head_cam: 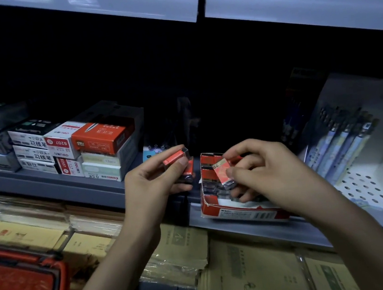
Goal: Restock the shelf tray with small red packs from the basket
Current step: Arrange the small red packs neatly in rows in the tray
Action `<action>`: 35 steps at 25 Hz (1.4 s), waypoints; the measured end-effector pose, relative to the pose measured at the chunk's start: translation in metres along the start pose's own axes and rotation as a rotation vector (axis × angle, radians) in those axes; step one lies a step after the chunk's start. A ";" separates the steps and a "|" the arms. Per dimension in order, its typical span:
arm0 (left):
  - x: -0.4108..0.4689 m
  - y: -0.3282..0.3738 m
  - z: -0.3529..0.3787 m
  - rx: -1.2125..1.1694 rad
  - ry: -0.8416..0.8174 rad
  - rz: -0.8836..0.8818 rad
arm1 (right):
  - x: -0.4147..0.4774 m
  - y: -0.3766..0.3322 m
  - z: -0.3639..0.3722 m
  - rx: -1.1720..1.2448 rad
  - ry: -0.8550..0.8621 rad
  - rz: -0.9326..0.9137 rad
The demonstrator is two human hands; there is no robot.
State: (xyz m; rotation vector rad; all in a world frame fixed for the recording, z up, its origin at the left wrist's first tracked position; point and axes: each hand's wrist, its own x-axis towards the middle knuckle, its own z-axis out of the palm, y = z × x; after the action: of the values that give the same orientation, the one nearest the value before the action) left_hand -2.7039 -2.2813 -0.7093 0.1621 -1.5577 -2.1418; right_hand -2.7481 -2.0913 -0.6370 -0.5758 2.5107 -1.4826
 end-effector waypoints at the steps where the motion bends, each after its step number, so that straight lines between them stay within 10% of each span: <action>1: 0.000 -0.001 0.000 0.001 0.006 -0.004 | -0.001 0.002 -0.001 -0.021 -0.012 -0.013; 35: -0.001 -0.006 0.007 0.053 0.053 0.041 | 0.000 0.000 -0.006 -0.103 -0.038 -0.004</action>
State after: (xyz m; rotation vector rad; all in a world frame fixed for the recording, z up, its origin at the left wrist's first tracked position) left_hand -2.7073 -2.2737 -0.7129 0.2017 -1.5748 -2.0492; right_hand -2.7498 -2.0869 -0.6338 -0.6187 2.5697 -1.3366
